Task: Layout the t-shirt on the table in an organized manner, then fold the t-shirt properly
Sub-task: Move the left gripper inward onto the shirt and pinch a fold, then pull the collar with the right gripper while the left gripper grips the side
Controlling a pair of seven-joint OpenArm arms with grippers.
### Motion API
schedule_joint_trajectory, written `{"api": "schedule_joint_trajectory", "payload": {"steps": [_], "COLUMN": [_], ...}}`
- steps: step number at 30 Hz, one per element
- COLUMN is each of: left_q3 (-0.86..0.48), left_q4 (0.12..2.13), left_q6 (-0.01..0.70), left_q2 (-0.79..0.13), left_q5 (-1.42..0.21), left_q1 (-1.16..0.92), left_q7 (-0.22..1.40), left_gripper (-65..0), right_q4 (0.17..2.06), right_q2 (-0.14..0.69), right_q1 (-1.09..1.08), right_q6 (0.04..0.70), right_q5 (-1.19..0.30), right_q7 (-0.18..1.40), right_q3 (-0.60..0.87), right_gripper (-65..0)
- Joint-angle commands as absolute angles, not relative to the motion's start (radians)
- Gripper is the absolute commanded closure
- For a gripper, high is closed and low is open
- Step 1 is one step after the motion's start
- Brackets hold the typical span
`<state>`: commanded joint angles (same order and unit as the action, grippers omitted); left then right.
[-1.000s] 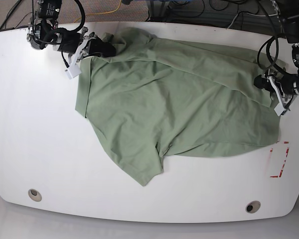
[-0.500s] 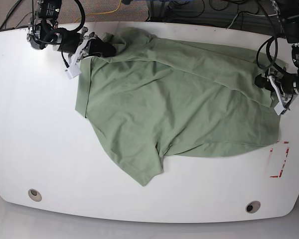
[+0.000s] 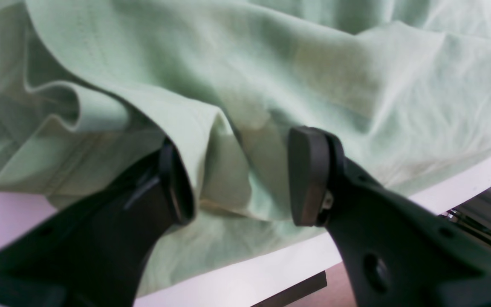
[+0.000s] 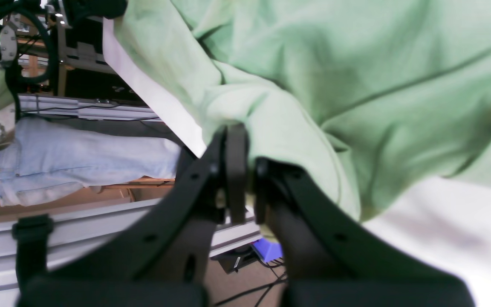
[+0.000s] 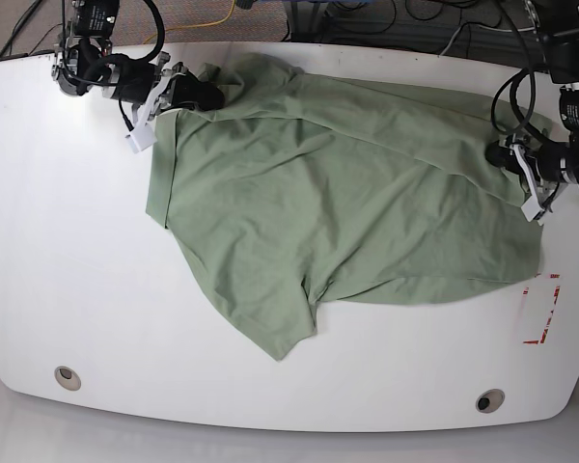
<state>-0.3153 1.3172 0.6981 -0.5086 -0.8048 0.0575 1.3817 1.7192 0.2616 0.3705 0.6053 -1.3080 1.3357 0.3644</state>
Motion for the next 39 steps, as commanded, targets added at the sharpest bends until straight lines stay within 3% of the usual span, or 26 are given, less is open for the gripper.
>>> {"api": "schedule_joint_trajectory", "payload": {"steps": [3,5,9,11,22,29,35,39], "left_q3": [-0.315,-0.315,-0.315,-0.315,-0.326,-0.443,-0.449,-0.449], "left_q4": [1.317,1.317,1.317,1.317,1.326,1.379,1.503,1.541], "left_q6": [0.698,0.698,0.698,0.698,0.698,0.698,0.698,0.698], "left_q2": [-0.509,-0.509,-0.509,-0.509,-0.542,-0.579,-0.584,-0.584], "left_q5": [-0.805,-0.805,-0.805,-0.803,-0.808,-0.811,-0.812,-0.812], "left_q1": [0.058,0.058,0.058,0.058,0.062,0.062,0.088,0.122], "left_q7": [1.382,1.382,1.38,1.379,1.377,1.38,1.382,1.385], "left_gripper": [-30.8,-26.7,-6.0,-0.7,-0.4,-0.4,-0.4,-0.4], "right_q4": [1.719,1.719,1.719,1.719,1.719,1.733,1.799,1.794], "right_q2": [0.262,0.262,0.262,0.262,0.262,0.262,0.269,0.289], "right_q1": [0.371,0.371,0.371,0.371,0.369,0.367,0.323,0.269], "right_q6": [0.605,0.605,0.605,0.605,0.605,0.607,0.676,0.688], "right_q5": [-1.308,-1.308,-1.308,-1.308,-1.308,-1.311,-1.351,-1.351], "right_q7": [1.336,1.336,1.336,1.336,1.336,1.336,1.336,1.336], "right_q3": [0.364,0.364,0.364,0.364,0.364,0.389,0.455,0.456], "right_gripper": [-0.3,-0.3,-0.3,-0.3,-0.3,-0.3,-0.3,-0.3]}}
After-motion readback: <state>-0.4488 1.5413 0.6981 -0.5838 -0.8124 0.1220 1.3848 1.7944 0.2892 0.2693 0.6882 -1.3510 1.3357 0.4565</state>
